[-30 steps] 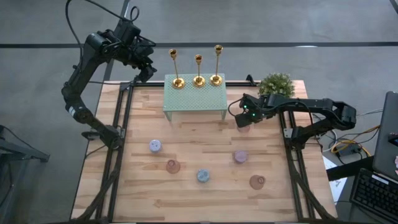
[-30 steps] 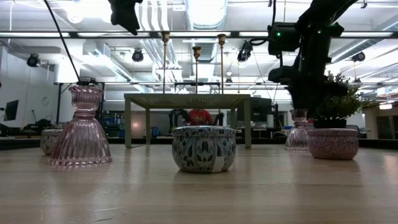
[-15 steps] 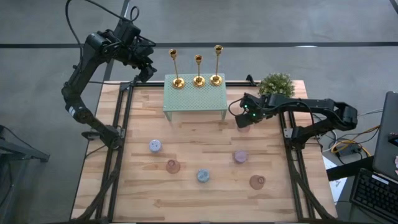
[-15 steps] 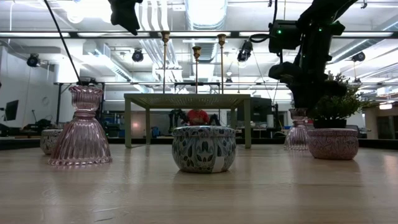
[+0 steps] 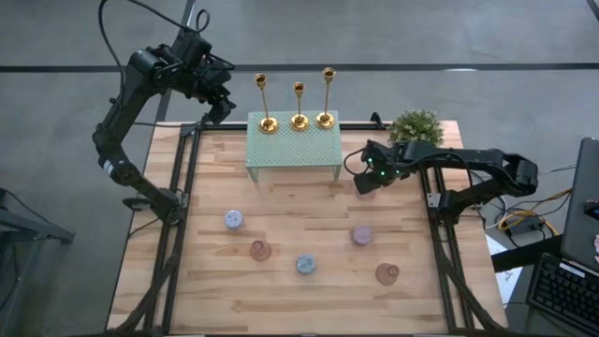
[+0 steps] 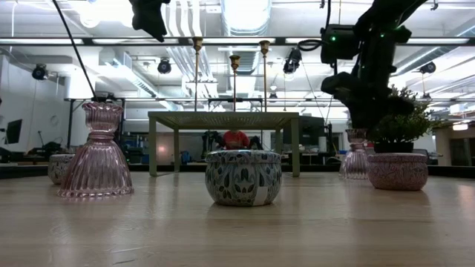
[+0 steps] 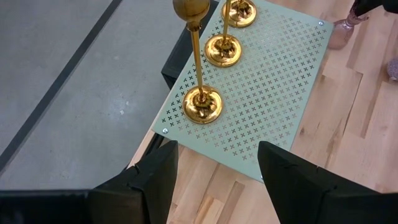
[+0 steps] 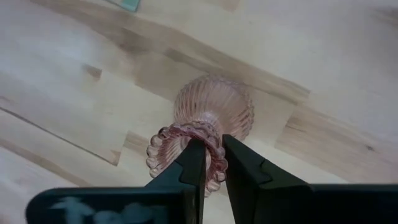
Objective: Pick & Place candle stick holders
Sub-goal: Put the top glass candle holder on the shelf
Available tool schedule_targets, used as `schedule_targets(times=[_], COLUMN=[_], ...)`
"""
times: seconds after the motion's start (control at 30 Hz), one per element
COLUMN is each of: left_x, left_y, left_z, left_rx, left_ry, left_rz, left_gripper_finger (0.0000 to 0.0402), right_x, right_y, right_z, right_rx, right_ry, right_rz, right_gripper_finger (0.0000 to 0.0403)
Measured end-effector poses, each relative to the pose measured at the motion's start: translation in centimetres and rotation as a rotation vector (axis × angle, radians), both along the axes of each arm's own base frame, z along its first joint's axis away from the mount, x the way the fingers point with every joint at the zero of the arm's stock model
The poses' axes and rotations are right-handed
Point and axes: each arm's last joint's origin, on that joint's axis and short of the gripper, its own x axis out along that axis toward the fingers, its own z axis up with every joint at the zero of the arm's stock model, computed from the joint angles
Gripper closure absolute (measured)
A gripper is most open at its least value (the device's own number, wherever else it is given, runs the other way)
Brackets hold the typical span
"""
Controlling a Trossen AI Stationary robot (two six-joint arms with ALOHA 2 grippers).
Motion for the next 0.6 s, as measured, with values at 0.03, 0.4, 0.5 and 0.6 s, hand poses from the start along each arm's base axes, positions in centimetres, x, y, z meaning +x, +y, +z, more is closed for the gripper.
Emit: schedule_targets(times=[0.03,0.4,0.5,0.6], left_x=[0.0,0.0,-0.1,-0.1], left_y=[0.0,0.0,-0.1,-0.1], left_z=[0.0,0.0,-0.1,-0.1], left_rx=[0.000,-0.006,-0.011,-0.013], left_ry=[0.000,0.005,0.009,0.011], left_rz=[0.000,0.000,0.000,0.001], left_gripper_finger=[0.0177,0.0177,0.0177,0.0177], right_x=[0.1,0.6,1.0,1.5], right_y=[0.0,-0.1,-0.3,-0.5], right_z=[0.0,3.0,5.4,8.3], right_rx=[0.003,0.006,-0.017,-0.053], right_ry=[-0.001,-0.094,-0.125,-0.183], right_rz=[0.002,0.048,0.074,0.098], right_gripper_finger=[0.0364,0.0374,0.0375,0.0375])
